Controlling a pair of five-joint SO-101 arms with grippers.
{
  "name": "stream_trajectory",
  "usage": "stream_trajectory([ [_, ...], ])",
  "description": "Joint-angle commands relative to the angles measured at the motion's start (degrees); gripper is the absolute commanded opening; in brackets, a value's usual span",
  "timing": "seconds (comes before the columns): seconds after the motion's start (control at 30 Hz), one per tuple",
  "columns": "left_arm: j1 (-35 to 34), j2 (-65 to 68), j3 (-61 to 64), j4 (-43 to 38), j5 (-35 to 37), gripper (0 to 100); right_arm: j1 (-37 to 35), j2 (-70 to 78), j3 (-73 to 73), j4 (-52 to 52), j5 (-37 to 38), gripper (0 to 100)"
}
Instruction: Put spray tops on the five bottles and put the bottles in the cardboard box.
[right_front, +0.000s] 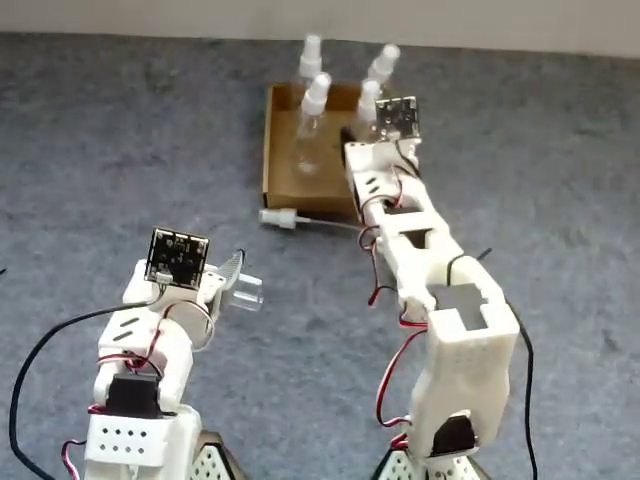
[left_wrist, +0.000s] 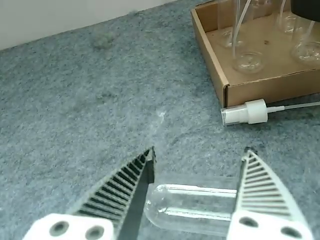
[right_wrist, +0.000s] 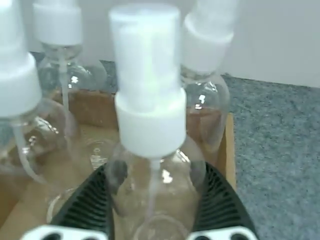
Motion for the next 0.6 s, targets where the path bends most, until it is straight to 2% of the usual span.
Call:
stream_trajectory([
  [0.0,-0.6,-0.7,-0.4,-0.2,-0.4,21,0.5,-0.9,-1.6,-1.5,-0.4,3.9],
  [0.2,-0.6,-0.7,-0.4,-0.3,-0.4,21,0.5,-0.9,-1.5,-1.5,-0.4,19.9],
  [0.57,-0.6,-0.7,-0.3,-0.3,-0.4,21,0.4,-1.2,-1.5,-1.6,-0.4,29.5],
])
